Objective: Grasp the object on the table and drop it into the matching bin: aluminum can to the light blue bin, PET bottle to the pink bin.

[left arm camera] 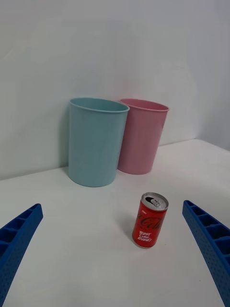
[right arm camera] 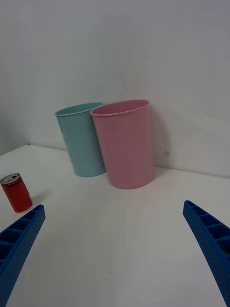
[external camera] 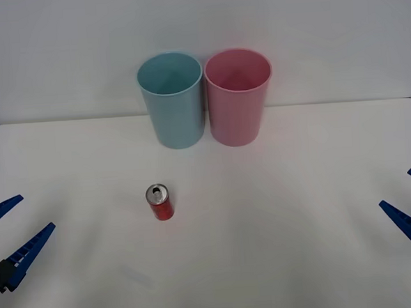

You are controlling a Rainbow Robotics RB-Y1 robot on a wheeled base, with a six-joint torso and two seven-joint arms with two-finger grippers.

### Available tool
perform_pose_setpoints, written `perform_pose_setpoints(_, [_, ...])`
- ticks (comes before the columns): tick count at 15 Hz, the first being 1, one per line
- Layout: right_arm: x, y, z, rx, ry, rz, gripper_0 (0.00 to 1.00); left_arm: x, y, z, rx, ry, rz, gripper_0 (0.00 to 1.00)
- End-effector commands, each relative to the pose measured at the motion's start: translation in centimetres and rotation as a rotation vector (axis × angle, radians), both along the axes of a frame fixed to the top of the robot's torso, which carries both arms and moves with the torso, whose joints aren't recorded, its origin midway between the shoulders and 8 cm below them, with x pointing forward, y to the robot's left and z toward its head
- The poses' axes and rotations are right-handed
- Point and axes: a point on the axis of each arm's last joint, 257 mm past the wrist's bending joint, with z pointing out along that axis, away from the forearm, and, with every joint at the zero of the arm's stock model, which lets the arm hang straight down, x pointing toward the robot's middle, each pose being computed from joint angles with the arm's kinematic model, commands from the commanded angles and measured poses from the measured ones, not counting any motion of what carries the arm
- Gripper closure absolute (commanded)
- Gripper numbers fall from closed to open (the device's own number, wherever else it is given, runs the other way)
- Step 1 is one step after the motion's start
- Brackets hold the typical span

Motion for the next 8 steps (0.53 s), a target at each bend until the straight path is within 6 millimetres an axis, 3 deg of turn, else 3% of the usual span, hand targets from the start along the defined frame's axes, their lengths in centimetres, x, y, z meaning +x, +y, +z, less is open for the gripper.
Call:
perform_pose_setpoints(1, [0.0, 0.0, 0.0, 0.000, 0.000, 0.000, 0.00, 0.0, 0.0, 0.0, 0.000, 0.000, 0.000, 0.00])
perform_pose_setpoints(2, [0.0, 0.0, 0.0, 0.000, 0.000, 0.000, 0.00, -0.1, 0.3, -1.0, -0.034, 0.019, 0.025, 0.00])
perform_pose_setpoints(8, [0.0, 0.0, 0.0, 0.000, 0.000, 0.000, 0.00, -0.3, 0.2, -1.4, -0.031, 0.033, 0.014, 0.00])
